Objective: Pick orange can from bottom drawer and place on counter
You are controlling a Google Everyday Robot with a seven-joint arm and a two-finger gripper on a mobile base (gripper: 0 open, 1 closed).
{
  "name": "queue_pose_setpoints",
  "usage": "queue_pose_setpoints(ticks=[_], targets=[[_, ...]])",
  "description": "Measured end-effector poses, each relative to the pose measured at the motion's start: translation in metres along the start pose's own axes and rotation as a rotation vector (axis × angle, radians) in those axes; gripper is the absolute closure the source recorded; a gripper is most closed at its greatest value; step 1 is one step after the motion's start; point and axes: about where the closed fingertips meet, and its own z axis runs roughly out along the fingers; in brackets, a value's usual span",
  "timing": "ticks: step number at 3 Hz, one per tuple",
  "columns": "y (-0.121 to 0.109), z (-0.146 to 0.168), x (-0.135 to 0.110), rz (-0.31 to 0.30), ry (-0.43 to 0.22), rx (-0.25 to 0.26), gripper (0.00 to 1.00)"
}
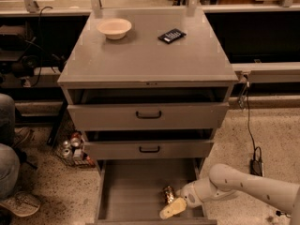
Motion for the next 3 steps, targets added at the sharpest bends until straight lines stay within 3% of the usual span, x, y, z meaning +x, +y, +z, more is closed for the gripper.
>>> queue_pose_setpoints(ticks=[1,2,3], targets=[[-0.043,0.018,0.007,0.023,-0.029,0.058,0.00],[-0.102,0.047,0.014,0.061,-0.046,0.150,0.00],[-0.130,0.071,0.019,0.088,-0.039,0.202,0.00]])
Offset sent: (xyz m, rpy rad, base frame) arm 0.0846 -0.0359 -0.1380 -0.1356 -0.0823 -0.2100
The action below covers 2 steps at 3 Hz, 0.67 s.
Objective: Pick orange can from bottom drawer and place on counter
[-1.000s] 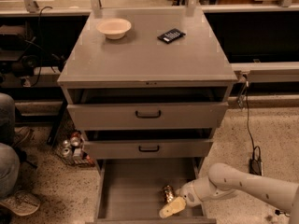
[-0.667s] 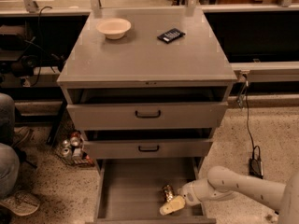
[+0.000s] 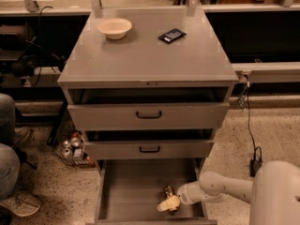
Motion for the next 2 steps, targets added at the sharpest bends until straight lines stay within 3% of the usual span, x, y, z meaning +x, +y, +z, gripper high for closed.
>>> queue_pose_setpoints(ticks=[2], targets=[[-0.009,0.056,0.000,-0.005,0.065,0.140,0.00]])
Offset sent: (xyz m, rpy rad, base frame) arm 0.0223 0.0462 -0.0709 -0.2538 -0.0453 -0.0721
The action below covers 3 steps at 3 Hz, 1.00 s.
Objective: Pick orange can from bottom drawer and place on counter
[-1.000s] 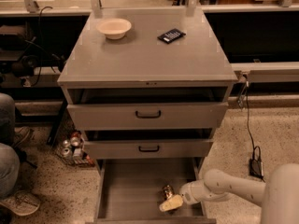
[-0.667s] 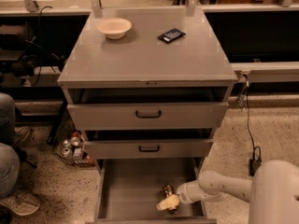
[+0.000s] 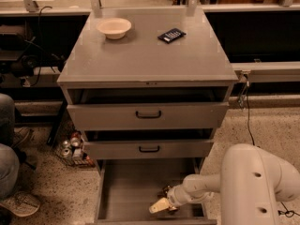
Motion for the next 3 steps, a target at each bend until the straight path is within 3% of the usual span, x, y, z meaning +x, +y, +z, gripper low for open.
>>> queue_pose_setpoints(ticks=[1,2,3], targets=[[0.001,0.024,-0.002,0.006,0.014,0.040,0.18],[0.002,0.038,-0.006,0.008,0.011,0.053,0.49],[0.003,0.040,-0.008,0.008,0.000,0.057,0.72]])
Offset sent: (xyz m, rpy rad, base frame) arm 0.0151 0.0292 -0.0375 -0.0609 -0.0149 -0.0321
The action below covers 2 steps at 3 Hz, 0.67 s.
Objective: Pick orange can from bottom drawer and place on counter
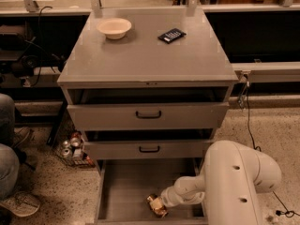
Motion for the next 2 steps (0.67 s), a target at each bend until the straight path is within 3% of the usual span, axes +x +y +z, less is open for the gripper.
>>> queue_pose_setpoints(ticks=[1,2], targets=[[0.0078,-0.0055,-0.0006,-0.010,-0.028,-0.014,1.00],[0.0169,-0.0048,0.0026,-0.017,-0.029,-0.043,1.00]])
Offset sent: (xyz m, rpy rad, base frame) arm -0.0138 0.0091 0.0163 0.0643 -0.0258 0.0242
